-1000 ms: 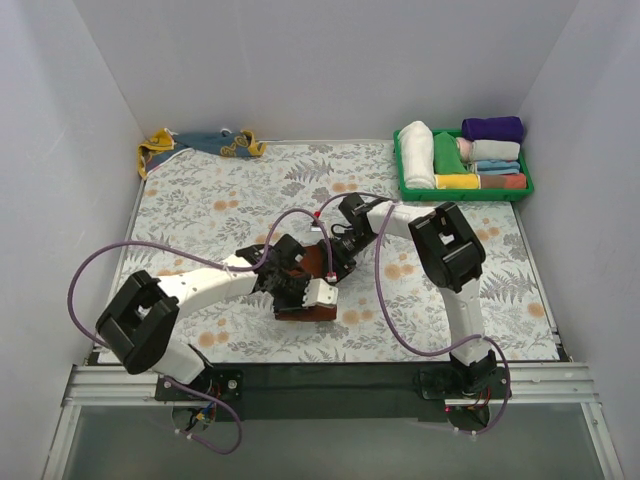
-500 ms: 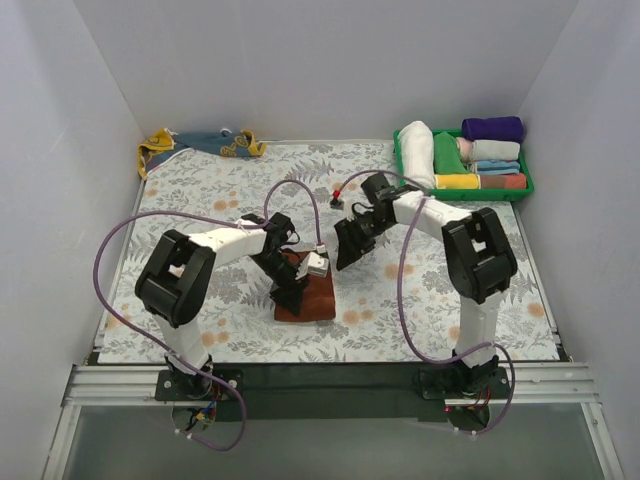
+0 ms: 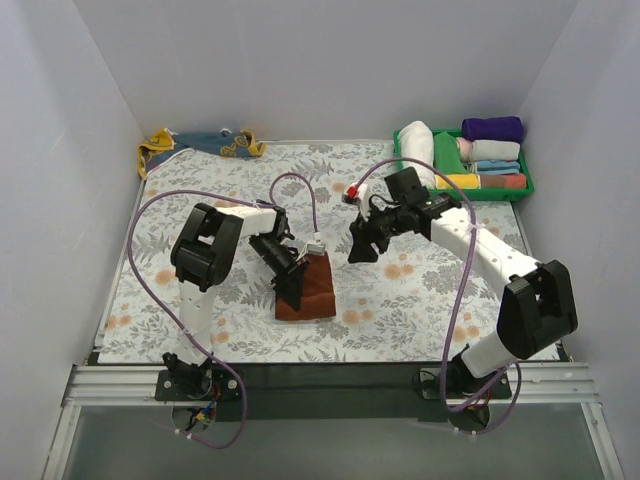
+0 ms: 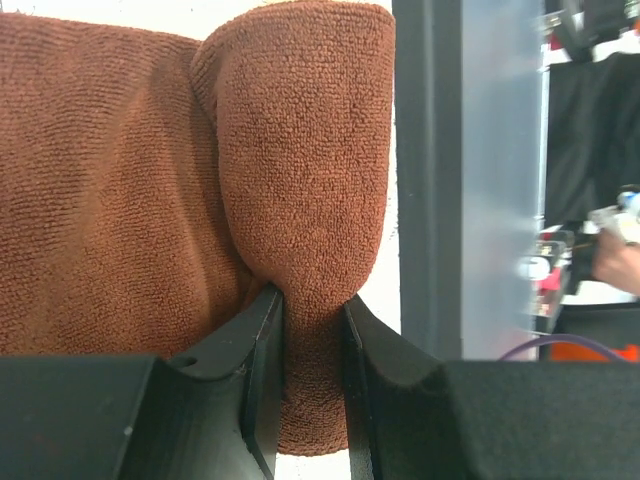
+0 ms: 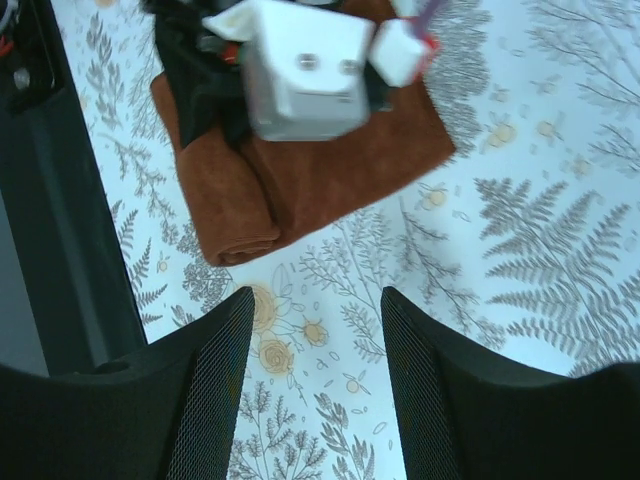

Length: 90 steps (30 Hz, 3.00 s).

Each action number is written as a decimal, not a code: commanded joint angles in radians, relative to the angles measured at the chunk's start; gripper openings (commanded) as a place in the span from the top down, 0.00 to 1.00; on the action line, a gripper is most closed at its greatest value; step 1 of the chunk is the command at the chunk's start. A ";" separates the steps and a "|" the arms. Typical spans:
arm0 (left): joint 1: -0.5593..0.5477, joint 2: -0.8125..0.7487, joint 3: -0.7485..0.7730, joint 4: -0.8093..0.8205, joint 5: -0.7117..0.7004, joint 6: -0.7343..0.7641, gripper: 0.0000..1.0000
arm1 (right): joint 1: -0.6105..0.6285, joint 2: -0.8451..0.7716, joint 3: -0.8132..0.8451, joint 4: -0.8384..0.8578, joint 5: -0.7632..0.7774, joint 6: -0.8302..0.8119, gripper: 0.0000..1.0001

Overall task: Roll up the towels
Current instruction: Roll the towel

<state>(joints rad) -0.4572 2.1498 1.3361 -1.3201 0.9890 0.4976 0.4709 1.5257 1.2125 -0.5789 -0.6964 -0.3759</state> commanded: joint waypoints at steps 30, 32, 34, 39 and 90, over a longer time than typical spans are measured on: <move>0.057 0.030 0.081 0.104 -0.075 0.033 0.71 | 0.588 0.260 -0.238 0.274 0.374 -0.196 0.99; 0.087 -0.011 0.097 0.114 -0.064 0.006 0.67 | 0.584 0.277 -0.226 0.226 0.327 -0.189 0.99; 0.110 -0.037 0.124 0.114 -0.070 0.002 0.64 | 0.575 0.292 -0.211 0.193 0.263 -0.167 0.99; 0.216 -0.108 0.181 0.088 -0.093 -0.004 0.61 | 0.512 0.330 -0.169 0.102 0.092 -0.117 0.99; -0.604 -0.903 -0.887 1.075 -0.997 -0.223 0.68 | 0.230 0.953 0.306 -0.263 -0.307 -0.035 0.99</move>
<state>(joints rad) -1.0569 1.2041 0.4797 -0.2115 -0.0036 0.2741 0.7021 2.4020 1.5372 -0.9005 -1.3056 -0.3382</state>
